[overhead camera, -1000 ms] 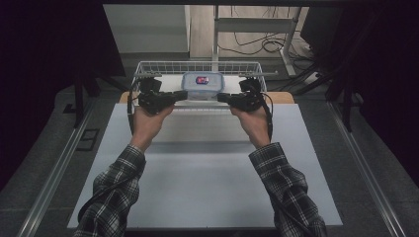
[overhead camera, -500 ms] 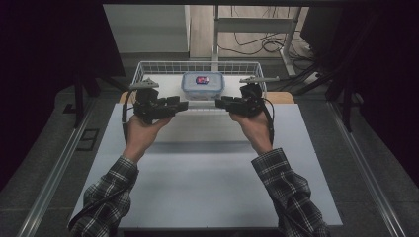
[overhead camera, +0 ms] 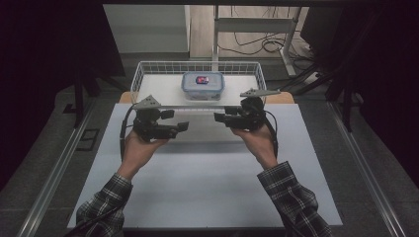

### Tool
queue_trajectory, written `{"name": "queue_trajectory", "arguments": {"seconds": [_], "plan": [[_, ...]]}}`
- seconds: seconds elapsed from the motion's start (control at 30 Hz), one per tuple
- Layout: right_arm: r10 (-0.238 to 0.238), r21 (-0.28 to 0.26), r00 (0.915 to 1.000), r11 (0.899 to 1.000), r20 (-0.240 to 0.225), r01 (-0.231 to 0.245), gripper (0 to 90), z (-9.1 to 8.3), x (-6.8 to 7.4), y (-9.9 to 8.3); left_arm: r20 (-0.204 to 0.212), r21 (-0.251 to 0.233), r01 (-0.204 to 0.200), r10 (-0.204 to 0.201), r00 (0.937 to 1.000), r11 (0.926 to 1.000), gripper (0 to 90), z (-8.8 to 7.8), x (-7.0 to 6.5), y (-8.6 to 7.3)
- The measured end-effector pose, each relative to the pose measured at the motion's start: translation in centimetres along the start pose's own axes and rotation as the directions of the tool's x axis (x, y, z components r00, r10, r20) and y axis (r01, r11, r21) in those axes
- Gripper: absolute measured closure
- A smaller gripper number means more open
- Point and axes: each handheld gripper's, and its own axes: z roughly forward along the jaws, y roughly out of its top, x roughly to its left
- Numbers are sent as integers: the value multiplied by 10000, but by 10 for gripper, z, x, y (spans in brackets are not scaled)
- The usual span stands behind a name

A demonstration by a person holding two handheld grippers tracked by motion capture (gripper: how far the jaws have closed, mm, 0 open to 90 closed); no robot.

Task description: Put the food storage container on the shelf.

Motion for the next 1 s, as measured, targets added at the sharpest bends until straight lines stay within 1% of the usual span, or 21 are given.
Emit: {"name": "queue_trajectory", "arguments": {"seconds": [0.07,0.13,0.27,0.4,0.57,0.7,0.9,1.0], "plan": [[-48,35,10000,10000,30,48,405,-2,2,-4,-118,-135,-70,68,9999,9999,218,-4,-2,-6],[-75,57,10000,10000,47,75,383,-4,3,-9,-27,-89,-25,25,10000,10000,201,-6,-3,-11],[-196,134,9998,9997,92,195,343,-6,6,-16,23,-4,75,-75,10000,10000,172,-11,-3,-21],[-252,233,9996,9994,91,250,316,-8,10,-24,75,-64,186,-186,9998,9998,152,-15,-5,-31],[-348,477,9994,9982,-58,351,284,-10,15,-37,103,72,194,-195,9998,9998,131,-17,-9,-46],[-453,557,9989,9974,-116,459,238,-12,18,-49,93,185,237,-239,9997,9995,116,-17,-13,-57],[-444,618,9990,9971,-93,449,175,-17,20,-67,-15,253,165,-165,9999,9995,83,-20,-20,-72],[-550,603,9985,9967,-6,550,137,-22,21,-76,-26,321,79,-78,10000,9995,65,-22,-23,-78]]}}
